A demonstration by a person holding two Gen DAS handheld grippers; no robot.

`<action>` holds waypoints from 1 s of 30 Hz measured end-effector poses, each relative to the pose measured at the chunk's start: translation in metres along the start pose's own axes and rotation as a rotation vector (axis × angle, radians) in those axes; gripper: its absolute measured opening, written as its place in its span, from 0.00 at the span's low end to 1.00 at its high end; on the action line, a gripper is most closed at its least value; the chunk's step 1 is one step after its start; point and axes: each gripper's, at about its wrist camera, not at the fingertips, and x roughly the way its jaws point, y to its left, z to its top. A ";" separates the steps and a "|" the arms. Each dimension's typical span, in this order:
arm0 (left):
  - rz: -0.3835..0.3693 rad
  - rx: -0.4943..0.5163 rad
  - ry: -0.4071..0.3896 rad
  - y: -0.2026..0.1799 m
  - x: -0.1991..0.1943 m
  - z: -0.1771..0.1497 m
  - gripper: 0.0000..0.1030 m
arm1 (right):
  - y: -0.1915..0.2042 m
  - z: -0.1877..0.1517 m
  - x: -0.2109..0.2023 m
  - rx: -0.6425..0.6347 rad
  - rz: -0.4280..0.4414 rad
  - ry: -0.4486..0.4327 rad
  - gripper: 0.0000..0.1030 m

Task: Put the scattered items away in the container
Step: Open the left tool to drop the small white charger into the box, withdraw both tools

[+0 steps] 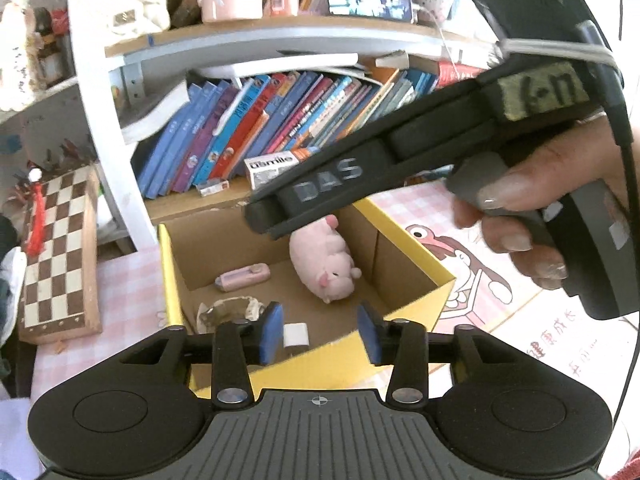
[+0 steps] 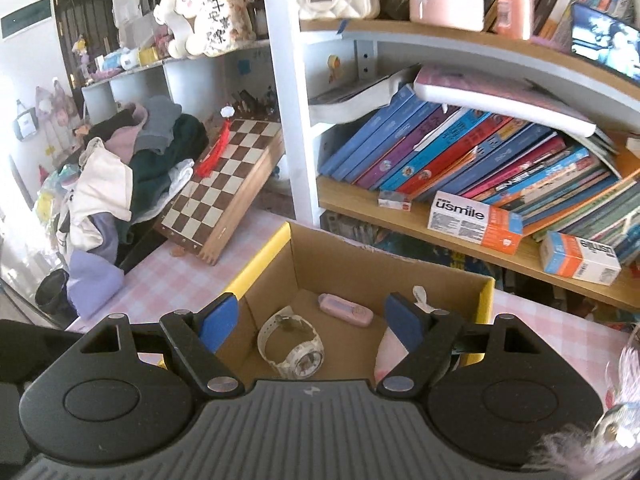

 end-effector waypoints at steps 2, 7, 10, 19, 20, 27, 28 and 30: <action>0.004 -0.005 -0.014 0.001 -0.010 -0.005 0.42 | 0.003 -0.006 -0.013 0.005 -0.008 -0.019 0.78; 0.016 -0.010 -0.038 -0.003 -0.038 -0.019 0.43 | 0.009 -0.021 -0.042 0.029 -0.022 -0.049 0.78; 0.023 -0.009 -0.049 -0.004 -0.051 -0.027 0.45 | 0.014 -0.032 -0.058 0.038 -0.033 -0.059 0.78; 0.076 -0.042 -0.083 -0.001 -0.085 -0.057 0.56 | 0.020 -0.071 -0.098 0.075 -0.090 -0.073 0.78; 0.081 -0.046 -0.086 0.000 -0.088 -0.061 0.57 | 0.020 -0.076 -0.100 0.081 -0.098 -0.071 0.78; 0.111 -0.066 -0.089 0.004 -0.102 -0.082 0.62 | 0.020 -0.109 -0.118 0.123 -0.151 -0.056 0.78; 0.113 -0.074 -0.087 0.005 -0.103 -0.085 0.62 | 0.020 -0.114 -0.121 0.129 -0.159 -0.053 0.78; 0.116 -0.095 -0.082 0.008 -0.103 -0.091 0.62 | 0.022 -0.123 -0.124 0.138 -0.170 -0.049 0.78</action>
